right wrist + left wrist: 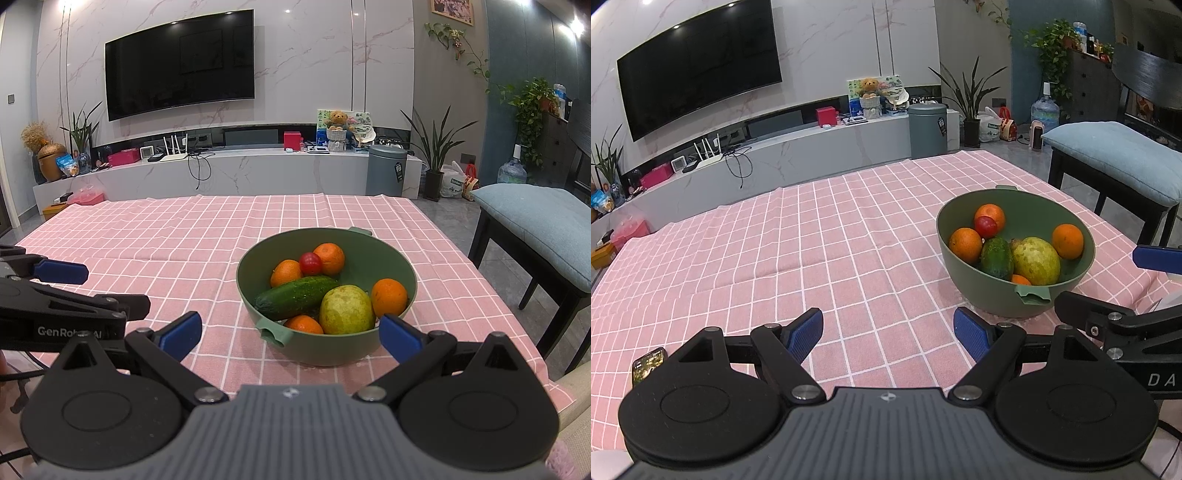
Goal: Organize fruits
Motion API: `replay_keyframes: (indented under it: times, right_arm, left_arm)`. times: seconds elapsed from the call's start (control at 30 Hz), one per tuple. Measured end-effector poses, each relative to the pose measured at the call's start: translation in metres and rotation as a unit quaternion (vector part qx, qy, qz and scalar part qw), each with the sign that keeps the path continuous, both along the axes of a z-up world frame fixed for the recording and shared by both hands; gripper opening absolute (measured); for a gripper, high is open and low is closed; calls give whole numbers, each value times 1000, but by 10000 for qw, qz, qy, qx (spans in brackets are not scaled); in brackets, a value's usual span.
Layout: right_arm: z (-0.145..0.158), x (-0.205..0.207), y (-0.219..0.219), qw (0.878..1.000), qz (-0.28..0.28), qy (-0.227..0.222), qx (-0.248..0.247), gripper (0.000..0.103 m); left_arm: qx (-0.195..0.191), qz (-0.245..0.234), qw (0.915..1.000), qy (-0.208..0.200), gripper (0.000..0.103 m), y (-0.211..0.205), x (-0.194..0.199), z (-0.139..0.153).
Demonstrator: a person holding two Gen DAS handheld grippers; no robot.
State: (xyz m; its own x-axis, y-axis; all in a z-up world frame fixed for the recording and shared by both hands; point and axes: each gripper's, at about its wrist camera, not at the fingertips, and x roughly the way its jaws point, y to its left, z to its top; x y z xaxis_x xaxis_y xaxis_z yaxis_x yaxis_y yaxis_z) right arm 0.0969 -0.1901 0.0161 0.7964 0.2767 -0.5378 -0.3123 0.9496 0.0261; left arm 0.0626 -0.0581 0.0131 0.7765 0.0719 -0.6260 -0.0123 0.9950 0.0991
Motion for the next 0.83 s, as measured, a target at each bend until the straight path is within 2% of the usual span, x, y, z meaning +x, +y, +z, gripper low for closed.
replay_keyframes:
  times: [0.83]
  right_arm:
    - [0,0,0,10000,44,22,-37,98]
  left_arm:
    - [-31,-36,10000,-9,94,0,0,0]
